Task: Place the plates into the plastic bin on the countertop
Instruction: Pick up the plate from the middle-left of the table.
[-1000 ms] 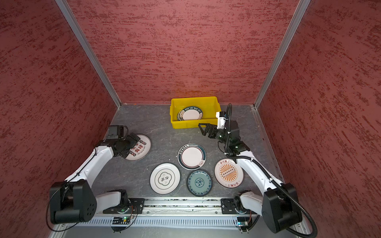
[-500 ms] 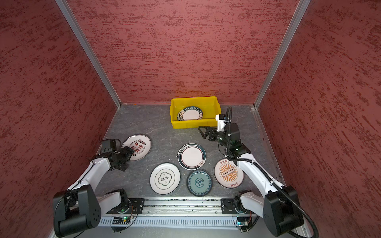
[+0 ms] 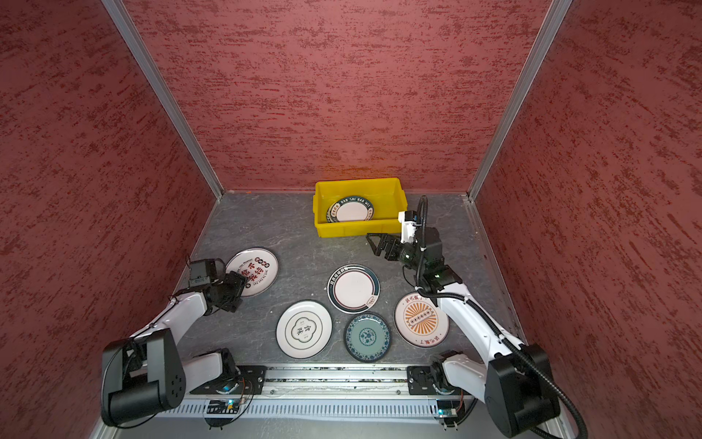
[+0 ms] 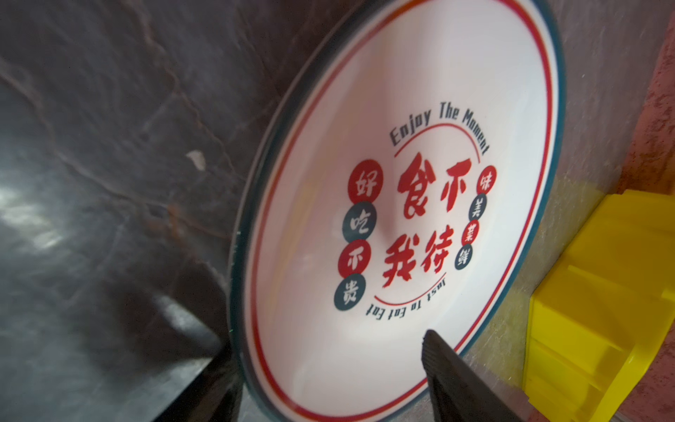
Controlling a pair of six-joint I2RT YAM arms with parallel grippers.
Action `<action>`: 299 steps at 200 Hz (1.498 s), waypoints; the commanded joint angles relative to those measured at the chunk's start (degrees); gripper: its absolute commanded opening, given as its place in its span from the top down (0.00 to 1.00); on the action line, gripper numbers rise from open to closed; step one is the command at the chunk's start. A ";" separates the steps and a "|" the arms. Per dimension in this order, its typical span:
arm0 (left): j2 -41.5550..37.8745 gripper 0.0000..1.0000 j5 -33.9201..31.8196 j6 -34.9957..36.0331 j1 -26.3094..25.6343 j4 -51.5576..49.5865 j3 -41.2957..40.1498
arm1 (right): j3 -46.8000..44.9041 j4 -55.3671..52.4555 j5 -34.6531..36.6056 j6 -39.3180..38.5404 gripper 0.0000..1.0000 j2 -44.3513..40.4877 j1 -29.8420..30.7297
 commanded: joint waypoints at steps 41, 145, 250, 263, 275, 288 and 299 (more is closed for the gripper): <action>1.58 0.39 -3.13 -2.20 0.34 4.97 -4.69 | 0.34 -0.67 2.27 0.29 0.01 -1.60 -0.12; 6.93 0.56 -3.65 -4.01 0.23 12.55 -5.53 | 0.21 -2.25 4.53 0.75 0.01 -2.38 -0.12; 14.88 0.71 -0.29 -8.55 0.52 23.11 -7.26 | 0.48 -3.84 6.35 -0.03 0.01 -2.92 -0.21; 15.98 0.72 0.90 -9.33 0.67 25.14 -7.70 | 0.54 -3.93 6.47 -0.02 0.01 -2.92 -0.25; 16.41 0.73 1.01 -9.46 0.89 25.11 -7.50 | 0.47 -3.93 6.40 -0.11 0.01 -2.92 -0.21; 16.59 0.75 1.07 -9.35 0.84 25.05 -7.33 | 0.49 -4.01 6.60 -0.12 0.01 -2.92 -0.21; 16.70 0.77 1.04 -9.31 0.88 25.01 -7.24 | 0.47 -4.02 6.65 -0.07 0.01 -2.92 -0.21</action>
